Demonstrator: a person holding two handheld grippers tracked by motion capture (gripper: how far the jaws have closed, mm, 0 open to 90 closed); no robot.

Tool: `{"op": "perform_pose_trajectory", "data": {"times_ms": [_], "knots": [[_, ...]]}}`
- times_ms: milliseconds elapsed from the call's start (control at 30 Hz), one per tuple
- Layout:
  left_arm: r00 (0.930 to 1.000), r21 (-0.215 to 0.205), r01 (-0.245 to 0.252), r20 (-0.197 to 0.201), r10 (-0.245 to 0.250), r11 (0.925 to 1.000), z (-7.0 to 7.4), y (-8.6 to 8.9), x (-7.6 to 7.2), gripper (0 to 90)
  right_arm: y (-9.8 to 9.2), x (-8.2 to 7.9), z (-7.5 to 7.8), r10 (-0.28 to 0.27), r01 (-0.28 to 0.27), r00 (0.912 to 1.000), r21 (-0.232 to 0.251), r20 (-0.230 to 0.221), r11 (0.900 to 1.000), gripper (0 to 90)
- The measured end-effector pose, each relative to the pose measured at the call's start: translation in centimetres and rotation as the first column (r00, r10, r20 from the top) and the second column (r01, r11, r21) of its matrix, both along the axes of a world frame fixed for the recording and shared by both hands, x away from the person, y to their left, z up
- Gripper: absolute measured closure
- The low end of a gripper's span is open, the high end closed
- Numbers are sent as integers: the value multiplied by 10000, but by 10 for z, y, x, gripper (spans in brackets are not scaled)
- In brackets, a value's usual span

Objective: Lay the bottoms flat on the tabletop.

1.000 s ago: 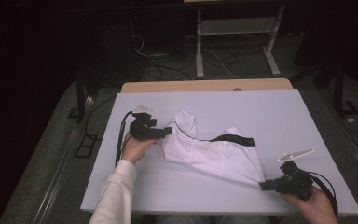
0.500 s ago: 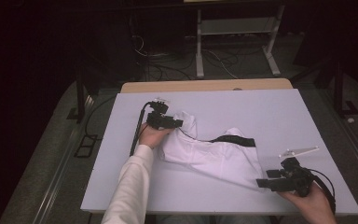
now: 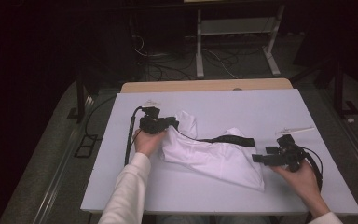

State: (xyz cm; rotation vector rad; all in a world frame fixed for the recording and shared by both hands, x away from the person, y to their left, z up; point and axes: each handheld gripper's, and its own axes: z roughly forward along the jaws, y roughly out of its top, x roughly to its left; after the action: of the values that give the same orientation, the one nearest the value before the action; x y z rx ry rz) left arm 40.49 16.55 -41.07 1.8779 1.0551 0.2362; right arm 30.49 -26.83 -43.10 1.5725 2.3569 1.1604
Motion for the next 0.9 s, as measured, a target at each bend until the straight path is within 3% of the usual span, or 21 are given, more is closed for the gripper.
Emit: {"op": "perform_pose_trajectory", "data": {"times_ms": [167, 300, 433, 567, 700, 800, 900], "knots": [[9985, -705, -75, 534, 113, 9975, -3, 14, -18, 854, 1, 25, 0, -234, 234, 9997, 126, -40, 9996, 254], [9990, -1120, -80, 419, 127, 9937, -14, 22, -29, 855, 5, 43, -1, -220, 220, 9998, -1, -19, 9998, 297], [9991, -1437, -129, 387, 186, 9895, -12, 29, -34, 854, 7, 59, -4, -265, 264, 9996, -136, -47, 9996, 336], [9992, -1311, -55, 378, 106, 9914, -13, 32, -39, 854, 6, 70, -7, -365, 369, 9988, 116, -330, 9993, 385], [9993, -1374, -110, 332, 157, 9905, -15, 36, -44, 854, 7, 72, -13, -123, 139, 9974, 210, -703, 9997, 420], [9997, -1319, -146, 192, 173, 9912, -18, 40, -48, 854, 7, 73, -17, -104, 130, 9950, 265, -994, 9996, 486], [9997, -1237, -152, 166, 174, 9922, -19, 43, -51, 854, 6, 74, -20, 68, 7, 9924, 612, -1230, 9981, 568]]}}
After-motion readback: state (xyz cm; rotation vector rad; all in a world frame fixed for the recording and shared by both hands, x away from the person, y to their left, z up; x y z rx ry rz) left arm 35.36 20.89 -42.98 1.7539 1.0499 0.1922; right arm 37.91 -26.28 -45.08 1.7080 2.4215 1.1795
